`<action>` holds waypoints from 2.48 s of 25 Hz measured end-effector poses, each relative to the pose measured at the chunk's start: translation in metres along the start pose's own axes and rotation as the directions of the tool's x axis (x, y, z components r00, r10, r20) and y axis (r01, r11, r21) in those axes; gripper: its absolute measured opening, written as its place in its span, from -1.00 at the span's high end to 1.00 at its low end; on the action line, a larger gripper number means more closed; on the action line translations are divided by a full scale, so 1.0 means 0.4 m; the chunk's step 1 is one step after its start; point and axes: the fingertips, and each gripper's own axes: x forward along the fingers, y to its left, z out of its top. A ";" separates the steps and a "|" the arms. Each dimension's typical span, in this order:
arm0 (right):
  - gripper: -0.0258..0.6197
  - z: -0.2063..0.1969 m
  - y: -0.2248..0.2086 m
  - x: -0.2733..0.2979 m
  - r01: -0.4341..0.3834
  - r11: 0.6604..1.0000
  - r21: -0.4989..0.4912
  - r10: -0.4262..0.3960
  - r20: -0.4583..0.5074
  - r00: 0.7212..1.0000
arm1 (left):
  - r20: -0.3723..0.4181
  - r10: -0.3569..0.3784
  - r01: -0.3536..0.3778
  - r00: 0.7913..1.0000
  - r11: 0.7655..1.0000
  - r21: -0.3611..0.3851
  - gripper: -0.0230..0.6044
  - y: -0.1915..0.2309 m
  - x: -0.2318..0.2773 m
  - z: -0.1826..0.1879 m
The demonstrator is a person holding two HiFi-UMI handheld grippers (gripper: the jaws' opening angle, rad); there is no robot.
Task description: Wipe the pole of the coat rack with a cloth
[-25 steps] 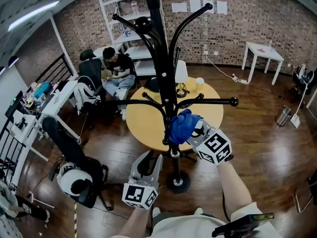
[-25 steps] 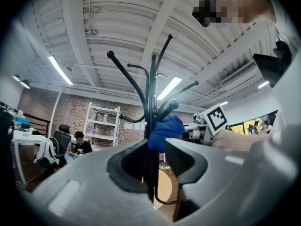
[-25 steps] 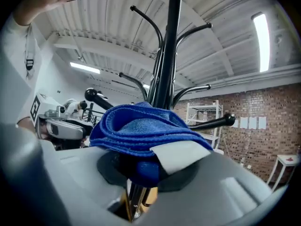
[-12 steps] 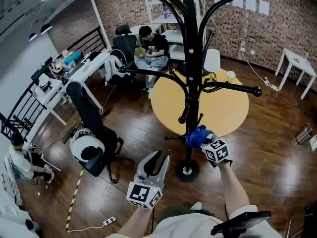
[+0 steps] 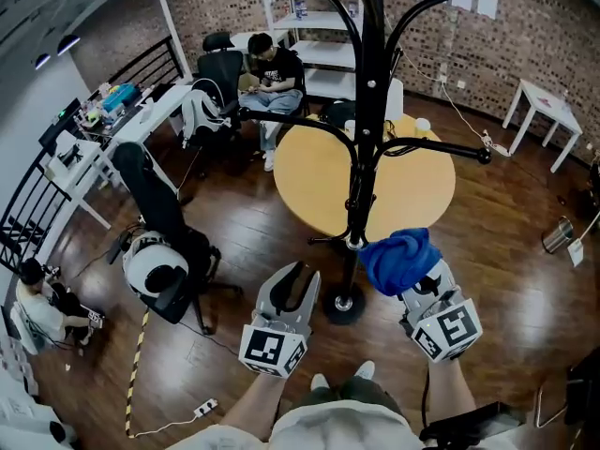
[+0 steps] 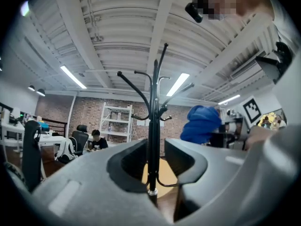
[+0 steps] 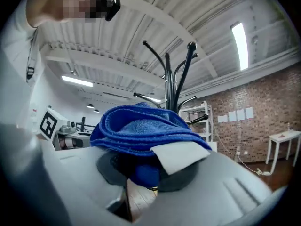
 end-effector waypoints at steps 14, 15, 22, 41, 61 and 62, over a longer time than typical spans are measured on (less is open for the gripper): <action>0.61 -0.186 0.037 -0.100 0.028 0.992 0.124 -0.023 -0.043 0.999 | -0.061 0.006 -0.007 0.998 1.000 -0.018 0.58 -0.034 0.019 -0.165; 0.61 -0.207 0.036 -0.102 -0.003 0.992 0.130 0.007 -0.029 1.000 | -0.053 0.015 -0.016 0.998 1.000 -0.022 0.58 -0.037 0.035 -0.192; 0.61 -0.556 0.091 -0.075 -0.225 0.947 0.230 0.211 0.081 0.974 | -0.002 0.033 -0.033 0.999 0.996 -0.080 0.58 0.039 0.075 -0.555; 0.61 -1.013 -0.122 0.183 -0.278 0.960 -0.046 0.281 0.148 0.948 | 0.022 0.075 -0.077 0.997 0.993 0.088 0.58 0.115 0.104 -1.324; 0.62 -2.707 0.082 0.015 -0.020 0.956 0.292 0.168 -0.492 0.854 | 0.093 0.090 -0.086 0.992 0.995 -0.046 0.58 0.157 0.017 -1.395; 0.62 -2.672 0.091 0.015 -0.034 0.957 0.287 0.174 -0.478 0.861 | 0.083 0.097 -0.094 0.992 0.995 -0.038 0.58 0.159 0.014 -1.402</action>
